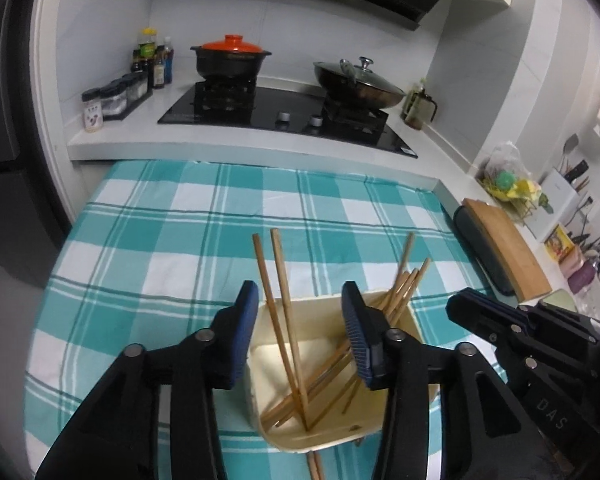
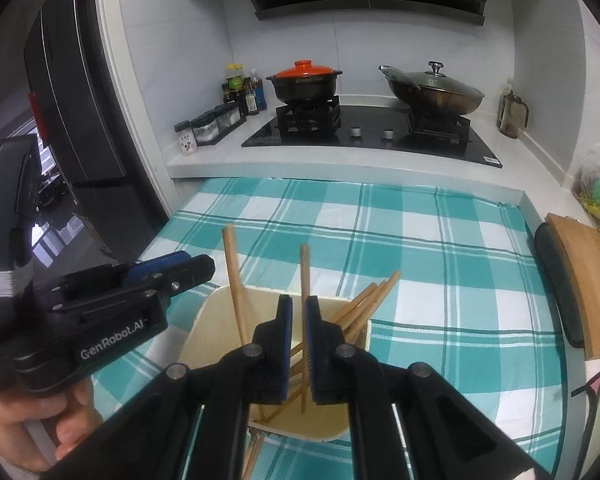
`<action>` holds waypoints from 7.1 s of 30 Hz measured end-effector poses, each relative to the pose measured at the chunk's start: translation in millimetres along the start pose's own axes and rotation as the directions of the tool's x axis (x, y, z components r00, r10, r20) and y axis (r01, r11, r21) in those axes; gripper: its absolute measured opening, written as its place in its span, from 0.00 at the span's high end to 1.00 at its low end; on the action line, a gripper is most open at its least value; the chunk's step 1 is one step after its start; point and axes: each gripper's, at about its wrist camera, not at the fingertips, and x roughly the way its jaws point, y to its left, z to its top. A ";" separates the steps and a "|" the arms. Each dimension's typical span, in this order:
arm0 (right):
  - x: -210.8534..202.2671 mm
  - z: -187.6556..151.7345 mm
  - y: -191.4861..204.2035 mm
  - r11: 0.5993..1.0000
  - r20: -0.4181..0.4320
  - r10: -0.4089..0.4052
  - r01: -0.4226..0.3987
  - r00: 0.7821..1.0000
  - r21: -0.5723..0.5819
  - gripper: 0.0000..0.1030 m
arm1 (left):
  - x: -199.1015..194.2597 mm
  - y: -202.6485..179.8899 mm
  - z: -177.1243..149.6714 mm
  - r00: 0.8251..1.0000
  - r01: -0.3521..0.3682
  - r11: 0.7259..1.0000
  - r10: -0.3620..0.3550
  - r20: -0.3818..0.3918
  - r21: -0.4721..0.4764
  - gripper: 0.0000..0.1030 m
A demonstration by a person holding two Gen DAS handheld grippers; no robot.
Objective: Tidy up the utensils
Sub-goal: 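Open the left tool over the holder while the right tool releases its chopstick inside, then close the right tool on a loose chopstick while the left tool moves over the last one, then lower the left tool onto the last wooden chopstick and close on it, then carry the chopstick to the holder with the left tool while the right tool carries its chopstick, then drop the chopstick into the holder with the left tool while the right tool drops its chopstick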
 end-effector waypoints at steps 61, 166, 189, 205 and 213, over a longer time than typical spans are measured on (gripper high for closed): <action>-16.1 -289.4 -17.6 0.968 -0.119 -0.218 0.230 0.969 0.101 0.97 | -42.8 -18.4 -287.6 0.984 -0.087 0.984 0.109 -0.139 0.158 0.17; -187.6 -179.5 8.1 0.993 0.322 0.116 -0.120 0.940 -0.007 0.94 | -183.2 -10.2 -186.4 0.966 0.092 0.984 -0.125 0.227 0.151 0.95; -203.7 -111.1 17.9 0.994 0.413 0.107 -0.096 0.904 -0.048 0.94 | -212.6 -10.4 -98.8 0.945 0.154 0.974 -0.194 0.263 0.165 0.95; -96.5 37.5 6.6 0.999 0.489 0.051 -0.051 0.871 -0.013 0.94 | -89.3 -11.1 11.2 0.967 0.058 0.991 -0.086 0.240 0.123 0.95; 4.1 23.7 -9.4 0.994 0.249 0.107 -0.112 0.963 0.005 0.94 | -24.7 -1.5 -1.8 0.995 0.024 0.994 -0.033 0.089 0.105 0.93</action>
